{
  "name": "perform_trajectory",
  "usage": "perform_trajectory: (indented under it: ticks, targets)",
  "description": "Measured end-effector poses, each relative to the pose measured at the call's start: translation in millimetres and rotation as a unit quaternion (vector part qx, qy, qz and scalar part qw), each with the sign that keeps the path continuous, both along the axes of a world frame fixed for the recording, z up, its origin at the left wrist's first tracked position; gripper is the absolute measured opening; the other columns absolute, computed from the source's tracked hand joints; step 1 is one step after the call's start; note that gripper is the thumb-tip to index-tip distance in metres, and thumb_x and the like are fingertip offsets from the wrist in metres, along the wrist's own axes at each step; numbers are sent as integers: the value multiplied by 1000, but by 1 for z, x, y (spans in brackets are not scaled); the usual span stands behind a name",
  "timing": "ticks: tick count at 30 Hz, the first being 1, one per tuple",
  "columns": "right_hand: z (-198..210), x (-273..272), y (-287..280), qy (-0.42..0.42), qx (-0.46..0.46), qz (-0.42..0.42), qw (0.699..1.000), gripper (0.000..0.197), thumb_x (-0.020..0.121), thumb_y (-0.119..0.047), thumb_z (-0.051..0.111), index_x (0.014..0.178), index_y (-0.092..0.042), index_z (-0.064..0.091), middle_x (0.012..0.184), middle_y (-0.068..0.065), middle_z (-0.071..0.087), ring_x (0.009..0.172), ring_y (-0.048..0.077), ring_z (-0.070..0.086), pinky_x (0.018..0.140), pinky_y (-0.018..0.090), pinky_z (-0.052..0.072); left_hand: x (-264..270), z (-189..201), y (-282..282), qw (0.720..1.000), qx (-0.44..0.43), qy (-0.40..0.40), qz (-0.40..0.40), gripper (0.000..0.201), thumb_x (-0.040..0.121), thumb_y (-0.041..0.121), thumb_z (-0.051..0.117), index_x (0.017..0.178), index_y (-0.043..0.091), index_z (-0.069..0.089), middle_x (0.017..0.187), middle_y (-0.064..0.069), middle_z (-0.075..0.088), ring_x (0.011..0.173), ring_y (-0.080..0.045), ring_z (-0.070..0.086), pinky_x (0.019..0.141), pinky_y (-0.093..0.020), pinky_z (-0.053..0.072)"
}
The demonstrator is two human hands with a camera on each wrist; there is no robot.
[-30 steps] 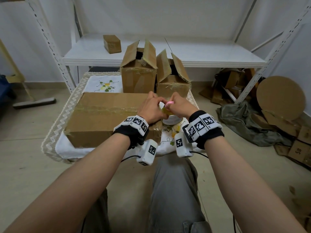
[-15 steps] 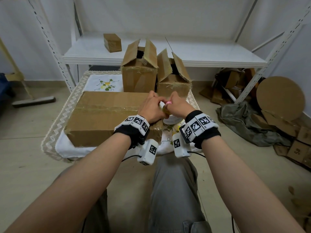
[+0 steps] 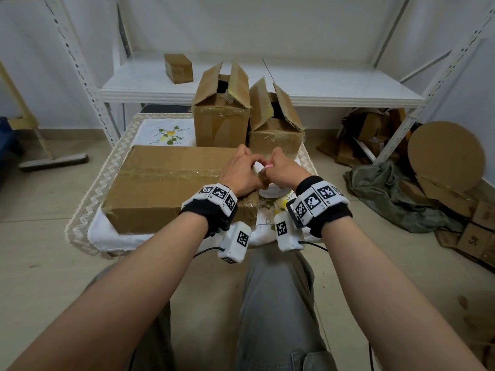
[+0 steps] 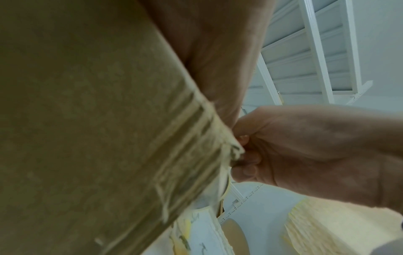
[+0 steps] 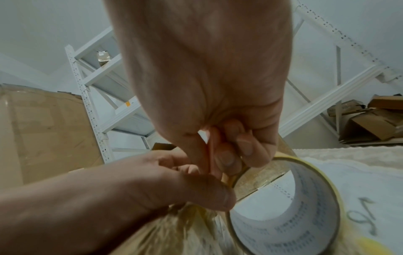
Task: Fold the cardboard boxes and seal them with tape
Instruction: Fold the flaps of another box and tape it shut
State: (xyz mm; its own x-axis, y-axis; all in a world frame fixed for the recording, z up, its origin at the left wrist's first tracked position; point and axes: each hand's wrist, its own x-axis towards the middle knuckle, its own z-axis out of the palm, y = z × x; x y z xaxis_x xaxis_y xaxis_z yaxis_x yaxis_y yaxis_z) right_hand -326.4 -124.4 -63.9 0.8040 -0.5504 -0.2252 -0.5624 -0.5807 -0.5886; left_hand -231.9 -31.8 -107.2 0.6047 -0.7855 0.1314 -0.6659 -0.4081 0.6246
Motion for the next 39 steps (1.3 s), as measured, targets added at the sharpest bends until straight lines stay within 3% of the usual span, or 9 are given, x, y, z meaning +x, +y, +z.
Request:
perform_trajectory:
  ticks: [4,11,14,16,18,30,35,39]
  targets:
    - [1,1,-2,13,10,3,1000,29,96,-12,59,112,-10,35,106,14,55,81,22,55,58,29,44,0,0,0,1000,0,-4,-1,50,63,29,88,109,30,68,107,0,40,88,-18,49,81,-41,53]
    - [4,0,-4,29,35,16,999,32,93,-9,62,114,-10,38,99,13,55,84,24,56,57,29,45,-2,0,1,1000,-7,-10,-7,51,63,28,89,110,27,68,106,0,39,87,-19,49,80,-41,52]
    - [6,2,-5,38,38,34,998,19,91,-6,60,87,-14,44,78,8,52,68,19,52,52,28,43,-3,0,2,1000,-10,-19,-8,54,63,29,89,113,25,68,103,2,37,85,-18,47,78,-41,51]
    - [9,4,-5,40,43,49,997,32,90,1,56,70,-18,40,65,5,46,57,16,44,49,26,38,-3,0,2,1000,-11,-22,-7,55,64,29,89,114,25,67,102,3,36,85,-17,46,77,-41,51]
    - [13,3,-3,42,54,55,996,38,89,7,51,66,-20,40,59,3,43,54,16,39,48,26,35,-3,0,2,1000,-11,-24,-7,54,64,30,89,113,26,67,102,2,37,84,-18,46,76,-41,50]
    - [14,7,-7,55,101,29,993,30,90,4,50,84,-25,46,69,3,50,58,16,42,49,25,35,-3,1,2,1000,0,-22,-5,50,62,31,89,105,27,65,105,-1,41,88,-22,49,76,-45,52]
    - [14,9,-7,51,111,20,992,26,90,4,49,109,-14,51,69,4,54,57,16,42,49,25,35,-4,2,2,1000,2,-25,-6,53,61,30,90,108,25,66,104,0,40,88,-20,47,78,-43,51]
    - [14,9,-9,41,116,17,992,23,90,4,49,107,-11,54,72,5,56,57,16,44,51,25,36,-4,1,2,1000,2,-29,-3,58,59,29,90,111,26,66,104,0,41,89,-21,49,78,-45,51]
